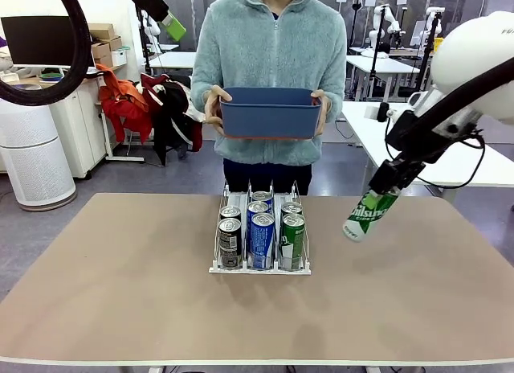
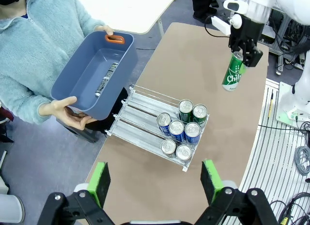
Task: Fill the beverage cans into the dispenser.
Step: Place the picked Sprite in the line of the Automatic Can Dispenser with the same cans.
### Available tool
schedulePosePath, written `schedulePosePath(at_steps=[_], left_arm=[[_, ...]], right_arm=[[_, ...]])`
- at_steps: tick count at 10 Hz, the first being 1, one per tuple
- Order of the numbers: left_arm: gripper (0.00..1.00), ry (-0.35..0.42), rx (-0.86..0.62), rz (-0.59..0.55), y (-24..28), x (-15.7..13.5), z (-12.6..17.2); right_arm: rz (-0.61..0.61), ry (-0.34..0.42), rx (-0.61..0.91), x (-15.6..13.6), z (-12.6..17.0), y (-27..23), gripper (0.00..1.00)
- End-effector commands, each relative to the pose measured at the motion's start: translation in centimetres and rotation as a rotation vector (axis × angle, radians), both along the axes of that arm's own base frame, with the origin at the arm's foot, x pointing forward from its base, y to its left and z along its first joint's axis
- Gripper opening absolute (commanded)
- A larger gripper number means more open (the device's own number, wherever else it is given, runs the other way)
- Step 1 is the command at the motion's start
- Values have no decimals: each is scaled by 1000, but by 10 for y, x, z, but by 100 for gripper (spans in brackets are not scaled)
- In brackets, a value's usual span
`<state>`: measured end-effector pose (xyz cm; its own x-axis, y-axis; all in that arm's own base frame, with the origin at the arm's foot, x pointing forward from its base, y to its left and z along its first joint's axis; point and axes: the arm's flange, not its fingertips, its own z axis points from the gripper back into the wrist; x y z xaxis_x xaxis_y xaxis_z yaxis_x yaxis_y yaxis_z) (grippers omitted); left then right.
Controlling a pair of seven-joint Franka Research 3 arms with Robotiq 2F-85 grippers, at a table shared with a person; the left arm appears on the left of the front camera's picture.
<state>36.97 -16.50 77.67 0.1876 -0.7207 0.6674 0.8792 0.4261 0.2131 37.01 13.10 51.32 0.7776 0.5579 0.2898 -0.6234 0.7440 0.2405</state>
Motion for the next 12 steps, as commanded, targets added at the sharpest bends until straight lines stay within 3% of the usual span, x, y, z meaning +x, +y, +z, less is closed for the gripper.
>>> schedulePosePath(at_steps=[1, 4, 8, 10, 11, 12], left_arm=[[100, -4, -20, -14, 2, 1, -2], [100, -4, -20, -14, 2, 1, -2], [100, -4, -20, -14, 2, 1, -2], [100, -4, -20, -14, 2, 1, -2], [100, -4, -20, -14, 2, 1, -2], [100, -4, -20, -14, 2, 1, -2]], right_arm=[[-130, -70, -27, -26, -8, 31, 58], [-136, -142, -78, -44, -19, 65, 58], [-60, -96, -60, -45, -33, 94, 58], [-51, -133, -58, -42, -35, 104, 58], [105, -176, -96, -39, -35, 105, 58], [-44, -88, -75, -47, -39, 95, 58]])
